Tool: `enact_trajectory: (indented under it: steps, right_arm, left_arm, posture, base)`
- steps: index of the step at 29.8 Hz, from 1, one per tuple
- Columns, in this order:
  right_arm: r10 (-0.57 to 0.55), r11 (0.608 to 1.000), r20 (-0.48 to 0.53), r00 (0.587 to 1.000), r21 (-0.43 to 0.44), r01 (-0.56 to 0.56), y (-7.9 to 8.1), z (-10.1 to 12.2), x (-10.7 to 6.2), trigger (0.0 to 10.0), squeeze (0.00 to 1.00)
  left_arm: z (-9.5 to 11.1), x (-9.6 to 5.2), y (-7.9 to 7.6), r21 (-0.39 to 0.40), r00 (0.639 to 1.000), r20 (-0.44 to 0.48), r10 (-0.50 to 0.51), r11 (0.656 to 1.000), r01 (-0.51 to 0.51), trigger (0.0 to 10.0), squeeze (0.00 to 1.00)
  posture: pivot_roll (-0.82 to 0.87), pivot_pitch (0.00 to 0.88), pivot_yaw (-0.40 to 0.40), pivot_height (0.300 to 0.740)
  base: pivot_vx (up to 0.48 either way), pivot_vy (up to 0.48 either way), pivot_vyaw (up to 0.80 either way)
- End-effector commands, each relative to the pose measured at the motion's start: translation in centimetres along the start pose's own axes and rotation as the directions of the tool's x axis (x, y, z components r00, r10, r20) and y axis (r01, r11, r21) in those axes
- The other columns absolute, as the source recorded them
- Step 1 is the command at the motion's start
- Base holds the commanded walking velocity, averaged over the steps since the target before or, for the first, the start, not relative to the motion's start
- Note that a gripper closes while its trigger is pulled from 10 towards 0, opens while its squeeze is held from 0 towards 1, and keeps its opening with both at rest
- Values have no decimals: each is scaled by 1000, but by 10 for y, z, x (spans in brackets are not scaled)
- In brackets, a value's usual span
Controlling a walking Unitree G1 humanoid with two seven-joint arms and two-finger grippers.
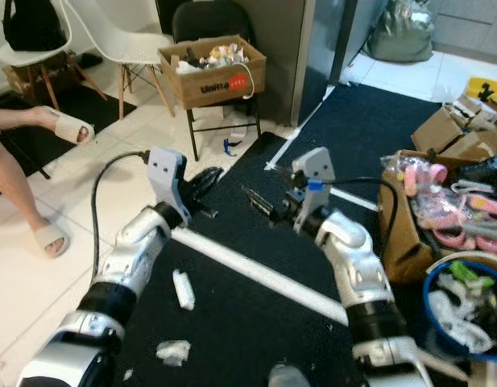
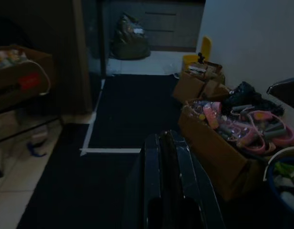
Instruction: Picking trash to rubbish bin
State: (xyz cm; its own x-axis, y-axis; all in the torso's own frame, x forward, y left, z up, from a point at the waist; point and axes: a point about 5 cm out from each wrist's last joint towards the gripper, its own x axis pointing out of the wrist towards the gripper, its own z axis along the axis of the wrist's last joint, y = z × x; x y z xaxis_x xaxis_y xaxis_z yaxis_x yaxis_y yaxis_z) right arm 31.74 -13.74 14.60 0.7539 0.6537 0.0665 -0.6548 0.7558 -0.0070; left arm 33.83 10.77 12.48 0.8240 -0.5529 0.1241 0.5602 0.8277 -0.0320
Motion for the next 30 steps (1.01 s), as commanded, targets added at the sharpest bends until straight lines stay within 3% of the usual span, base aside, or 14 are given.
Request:
enact_trajectory:
  steps: [1,13,30]
  right_arm:
    - [13,1000,14,1000,-5,-13,2,3,3,10000,0]
    - [12,1000,9,1000,-4,-12,2,3,3,10000,0]
    - [18,1000,-15,1000,-7,-18,2,1,5,10000,0]
  left_arm:
    - [-1,-2,2,2,1000,-11,0,1000,0,10000,0]
    - [-1,-2,2,2,1000,-14,-4,1000,4,10000,0]
    - [-1,-2,2,2,1000,-16,-7,1000,7,10000,0]
  posture:
    - [-95,0,32,740]
    - [-95,0,30,740]
    - [-95,0,30,740]
  base:
    - [480,0,0]
    - [480,0,0]
    - [480,0,-789]
